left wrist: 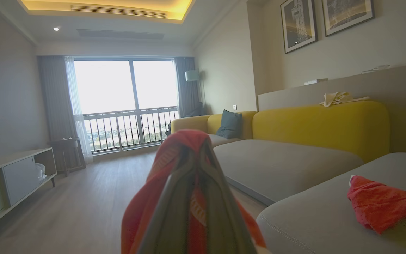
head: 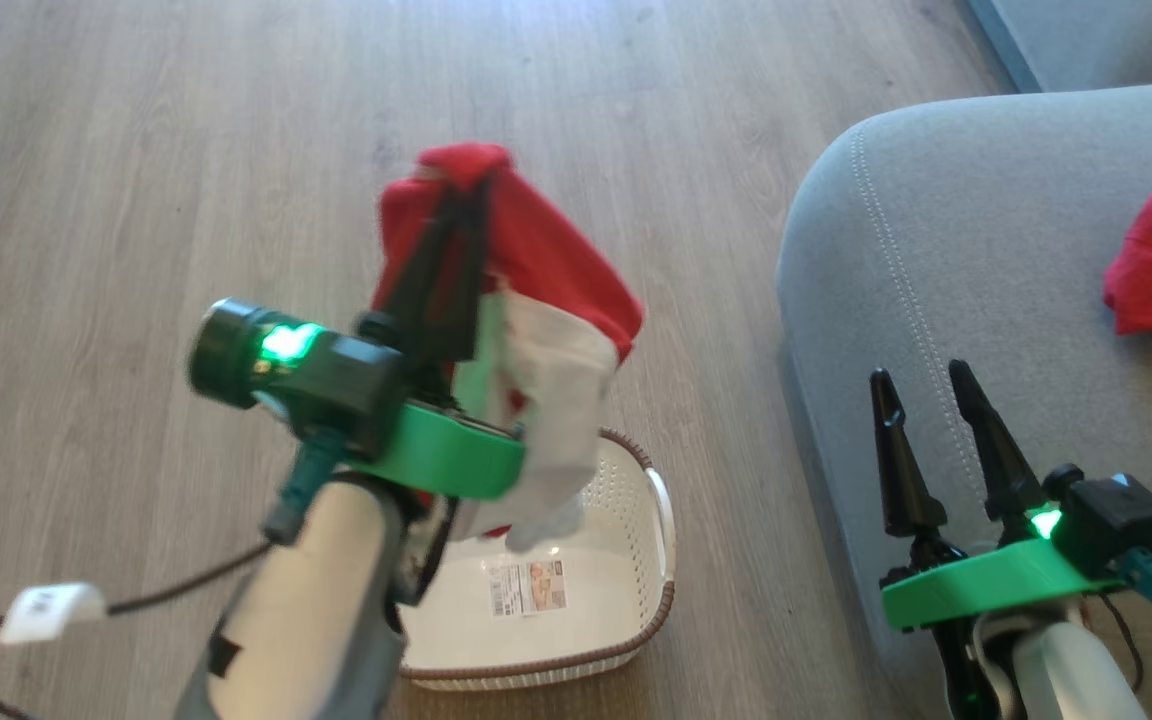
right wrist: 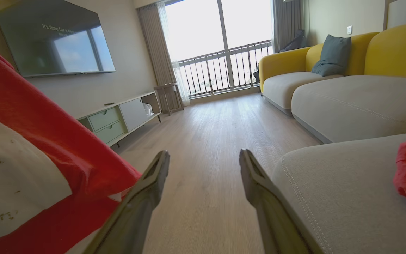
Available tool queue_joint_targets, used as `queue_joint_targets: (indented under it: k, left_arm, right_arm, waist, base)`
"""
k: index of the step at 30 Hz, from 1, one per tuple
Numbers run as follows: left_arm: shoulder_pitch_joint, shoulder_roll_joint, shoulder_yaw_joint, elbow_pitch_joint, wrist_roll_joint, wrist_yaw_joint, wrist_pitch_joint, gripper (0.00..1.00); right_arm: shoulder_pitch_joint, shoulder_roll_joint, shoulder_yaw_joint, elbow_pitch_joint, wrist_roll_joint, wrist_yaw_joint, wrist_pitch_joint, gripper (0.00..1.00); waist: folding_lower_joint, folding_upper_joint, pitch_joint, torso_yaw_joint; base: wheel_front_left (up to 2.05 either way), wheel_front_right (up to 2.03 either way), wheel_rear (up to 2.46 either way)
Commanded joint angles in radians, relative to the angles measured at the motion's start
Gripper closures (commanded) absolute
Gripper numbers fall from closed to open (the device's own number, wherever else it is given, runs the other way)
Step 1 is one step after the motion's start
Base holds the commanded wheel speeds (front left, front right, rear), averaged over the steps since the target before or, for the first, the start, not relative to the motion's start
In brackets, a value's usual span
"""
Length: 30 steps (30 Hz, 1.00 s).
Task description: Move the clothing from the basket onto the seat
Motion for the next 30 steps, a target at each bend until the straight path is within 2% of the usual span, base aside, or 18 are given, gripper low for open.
queue_joint_targets:
  k: [1, 5, 11, 22, 28, 30]
  left_arm:
    - [-0.061, 0.008, 0.015, -0.050, 0.018, -0.011, -0.005, 1.00]
    - [-0.078, 0.008, -0.061, -0.067, 0.065, -0.048, -0.005, 1.00]
    - [-0.069, 0.008, -0.119, -0.085, 0.061, -0.065, -0.005, 1.00]
    - [-0.047, 0.008, -0.145, -0.102, 0.044, -0.064, -0.005, 1.00]
    - [-0.043, 0.008, -0.146, -0.098, 0.038, -0.068, -0.005, 1.00]
    - [-0.042, 0.008, -0.148, -0.095, 0.038, -0.072, -0.005, 1.00]
  right_arm:
    - [-0.007, -0.003, 0.016, -0.035, 0.009, 0.000, 0.001, 0.00]
    - [-0.003, -0.003, 0.014, -0.033, 0.012, 0.000, 0.001, 0.00]
    - [-0.005, -0.003, 0.015, -0.031, 0.015, 0.000, 0.001, 0.00]
    - [0.001, -0.003, 0.002, -0.039, 0.009, 0.000, 0.001, 0.00]
    - [-0.021, -0.006, 0.032, -0.060, 0.034, 0.000, 0.001, 0.00]
    - [-0.031, -0.040, 0.079, -0.065, 0.042, 0.000, 0.001, 0.00]
  waist:
    - [0.0001, 0.0001, 0.000, 0.006]
    - [0.0001, 0.0001, 0.000, 0.011]
    - [0.0001, 0.0001, -0.005, 0.006]
    - [0.0001, 0.0001, -0.009, 0.001]
    - [0.0001, 0.0001, -0.008, 0.000]
    - [0.0001, 0.0001, -0.007, -0.001]
  base:
    - [0.00, 0.00, 0.00]
    - [0.00, 0.00, 0.00]
    - [0.00, 0.00, 0.00]
    - [0.00, 0.00, 0.00]
    - [0.00, 0.00, 0.00]
    - [0.00, 0.00, 0.00]
